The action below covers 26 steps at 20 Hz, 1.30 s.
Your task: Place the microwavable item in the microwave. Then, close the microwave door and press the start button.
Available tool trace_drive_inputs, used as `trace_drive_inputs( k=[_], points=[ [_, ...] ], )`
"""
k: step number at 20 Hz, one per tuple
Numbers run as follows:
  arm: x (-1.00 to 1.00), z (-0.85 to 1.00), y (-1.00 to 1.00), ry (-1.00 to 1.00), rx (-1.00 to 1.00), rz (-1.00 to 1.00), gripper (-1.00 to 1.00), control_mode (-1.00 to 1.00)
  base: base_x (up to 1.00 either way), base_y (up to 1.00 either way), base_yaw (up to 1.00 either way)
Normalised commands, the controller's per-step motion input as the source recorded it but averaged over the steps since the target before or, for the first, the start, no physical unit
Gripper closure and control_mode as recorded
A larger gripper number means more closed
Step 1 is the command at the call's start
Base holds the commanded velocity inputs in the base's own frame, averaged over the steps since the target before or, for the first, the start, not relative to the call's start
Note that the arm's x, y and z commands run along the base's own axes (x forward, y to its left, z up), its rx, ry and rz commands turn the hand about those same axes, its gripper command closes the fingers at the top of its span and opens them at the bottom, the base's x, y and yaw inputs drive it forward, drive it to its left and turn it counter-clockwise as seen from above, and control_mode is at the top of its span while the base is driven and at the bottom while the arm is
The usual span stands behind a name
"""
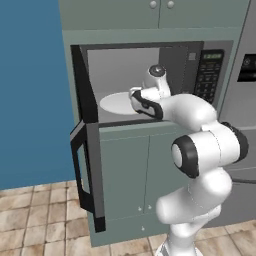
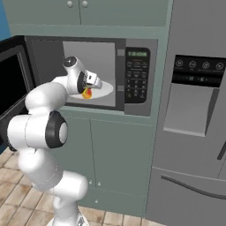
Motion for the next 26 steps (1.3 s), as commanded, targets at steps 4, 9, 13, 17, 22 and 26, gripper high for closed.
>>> trace_drive_inputs(
  k=[4,9,13,17,22,26],
  points=[
    [0.67,-0.22,0.02,0.06,0.00,0.00,1.00,-1.00,0.00,0.00,0.00],
    [0.67,-0.08,0.00,0.02,0.00,0.00,1.00,-1.00,0.00,0.00,0.00],
    [0.46,-0.30,0.06,0.02,0.00,0.00,1.00,-1.00,0.00,0.00,0.00],
    [0.43,-0.52,0.18,0.03,0.00,0.00,-1.00,-1.00,0.00,0.00,0.00],
    [0.08,-0.16,0.14,-0.09,0.00,0.01,-1.00,-1.00,0.00,0.00,0.00],
    [0.00,-0.01,0.05,-0.17,0.00,0.04,-1.00,-1.00,0.00,0.00,0.00]
  ],
)
